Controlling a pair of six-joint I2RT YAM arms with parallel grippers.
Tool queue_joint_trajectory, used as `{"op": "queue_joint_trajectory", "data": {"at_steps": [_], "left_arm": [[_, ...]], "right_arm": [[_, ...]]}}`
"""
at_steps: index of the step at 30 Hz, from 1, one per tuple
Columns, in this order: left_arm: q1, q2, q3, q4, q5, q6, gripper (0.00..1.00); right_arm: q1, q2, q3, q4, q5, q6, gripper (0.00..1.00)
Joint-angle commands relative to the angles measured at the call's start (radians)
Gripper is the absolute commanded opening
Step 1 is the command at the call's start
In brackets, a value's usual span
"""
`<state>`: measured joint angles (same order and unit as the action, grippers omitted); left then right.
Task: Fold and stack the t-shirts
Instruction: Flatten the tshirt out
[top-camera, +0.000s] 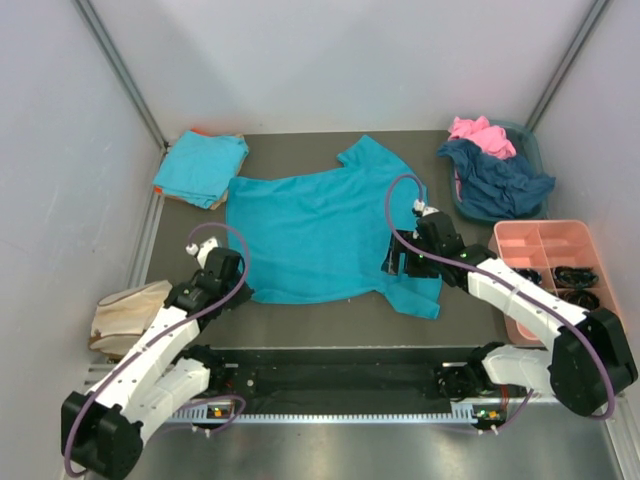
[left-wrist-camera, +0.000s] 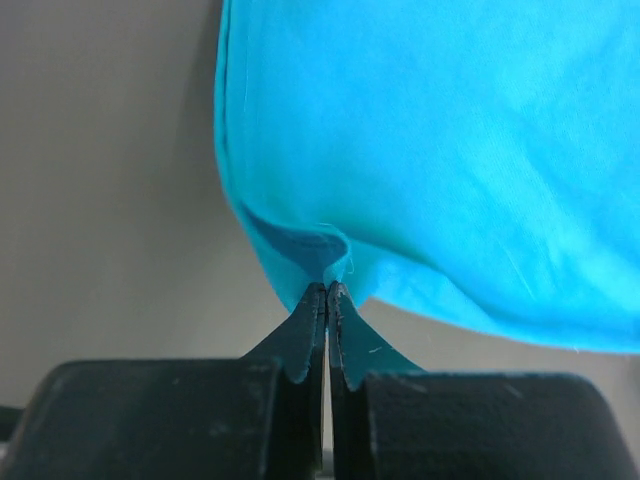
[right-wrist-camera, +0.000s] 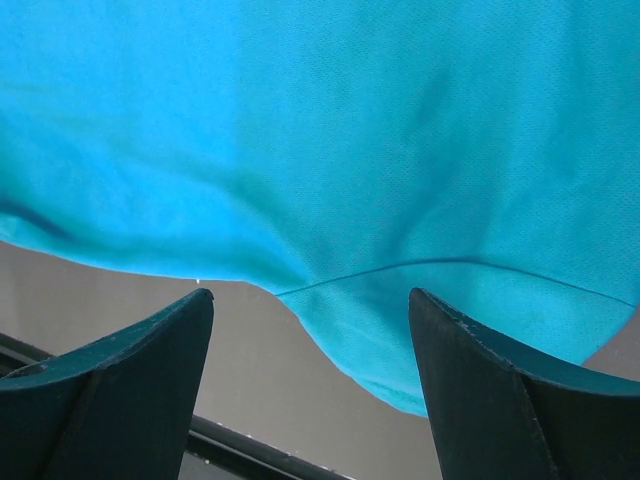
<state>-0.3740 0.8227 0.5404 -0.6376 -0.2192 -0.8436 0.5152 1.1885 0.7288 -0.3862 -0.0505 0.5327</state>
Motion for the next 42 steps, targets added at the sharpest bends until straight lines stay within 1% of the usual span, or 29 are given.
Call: {"op": "queue_joint_trajectory", "data": {"at_steps": [1, 5, 6, 7, 9, 10, 13, 17, 22, 23, 24, 26, 27, 28, 29, 30, 31, 34, 36, 40, 41, 42], "left_arm": [[-0.019, -0.040, 0.018, -0.102, 0.057, -0.121, 0.00], [-0.032, -0.054, 0.056, -0.201, 0.032, -0.173, 0.00], [-0.040, -0.051, 0.069, -0.267, 0.015, -0.199, 0.00], [-0.045, -0.047, 0.081, -0.296, -0.032, -0.213, 0.00], [-0.048, -0.039, 0.121, -0.364, -0.078, -0.254, 0.00], [-0.048, -0.040, 0.136, -0.445, -0.136, -0.270, 0.00], [-0.048, -0.060, 0.181, -0.572, -0.219, -0.322, 0.00], [-0.048, -0.088, 0.193, -0.591, -0.233, -0.338, 0.01], [-0.048, -0.050, 0.207, -0.614, -0.210, -0.324, 0.09], [-0.048, -0.045, 0.205, -0.617, -0.204, -0.322, 0.11], [-0.048, -0.045, 0.205, -0.620, -0.192, -0.321, 0.22], [-0.048, -0.051, 0.202, -0.620, -0.180, -0.321, 0.35], [-0.048, -0.056, 0.204, -0.640, -0.177, -0.331, 0.46], [-0.048, -0.066, 0.207, -0.652, -0.178, -0.341, 0.59], [-0.048, -0.076, 0.214, -0.666, -0.180, -0.347, 0.63], [-0.048, -0.085, 0.220, -0.686, -0.183, -0.360, 0.64], [-0.048, -0.105, 0.236, -0.704, -0.189, -0.371, 0.68], [-0.048, -0.144, 0.276, -0.732, -0.213, -0.397, 0.70], [-0.048, -0.160, 0.297, -0.717, -0.239, -0.397, 0.70], [-0.048, -0.159, 0.322, -0.552, -0.327, -0.290, 0.73], [-0.048, -0.152, 0.319, -0.434, -0.339, -0.238, 0.81], [-0.048, -0.134, 0.314, -0.369, -0.338, -0.200, 0.82]], "right_arm": [[0.011, 0.005, 0.026, 0.047, -0.026, -0.013, 0.79], [0.011, 0.006, 0.030, 0.056, -0.037, -0.014, 0.79], [0.009, 0.006, 0.032, 0.058, -0.040, -0.013, 0.79], [0.011, 0.006, 0.035, 0.058, -0.041, -0.014, 0.79], [0.009, 0.005, 0.038, 0.061, -0.043, -0.014, 0.79], [0.011, 0.005, 0.041, 0.064, -0.045, -0.014, 0.79], [0.011, 0.011, 0.046, 0.081, -0.049, -0.011, 0.79], [0.011, 0.043, 0.057, 0.110, -0.089, -0.008, 0.79], [0.011, 0.075, 0.073, 0.116, -0.098, -0.019, 0.79], [0.011, 0.076, 0.077, 0.116, -0.098, -0.019, 0.79], [0.011, 0.080, 0.080, 0.119, -0.098, -0.020, 0.79], [0.011, 0.085, 0.083, 0.122, -0.100, -0.019, 0.79], [0.011, 0.085, 0.080, 0.125, -0.101, -0.019, 0.79], [0.011, 0.088, 0.080, 0.129, -0.101, -0.017, 0.79], [0.011, 0.094, 0.080, 0.130, -0.103, -0.016, 0.79], [0.011, 0.097, 0.081, 0.135, -0.104, -0.016, 0.79], [0.011, 0.100, 0.081, 0.138, -0.106, -0.014, 0.79], [0.011, 0.112, 0.083, 0.144, -0.106, -0.016, 0.79], [0.011, 0.121, 0.087, 0.148, -0.100, -0.017, 0.79], [0.011, 0.151, 0.118, 0.159, -0.040, -0.025, 0.80], [0.009, 0.161, 0.132, 0.155, -0.026, -0.031, 0.80], [0.009, 0.171, 0.165, 0.150, -0.011, -0.037, 0.80]]}}
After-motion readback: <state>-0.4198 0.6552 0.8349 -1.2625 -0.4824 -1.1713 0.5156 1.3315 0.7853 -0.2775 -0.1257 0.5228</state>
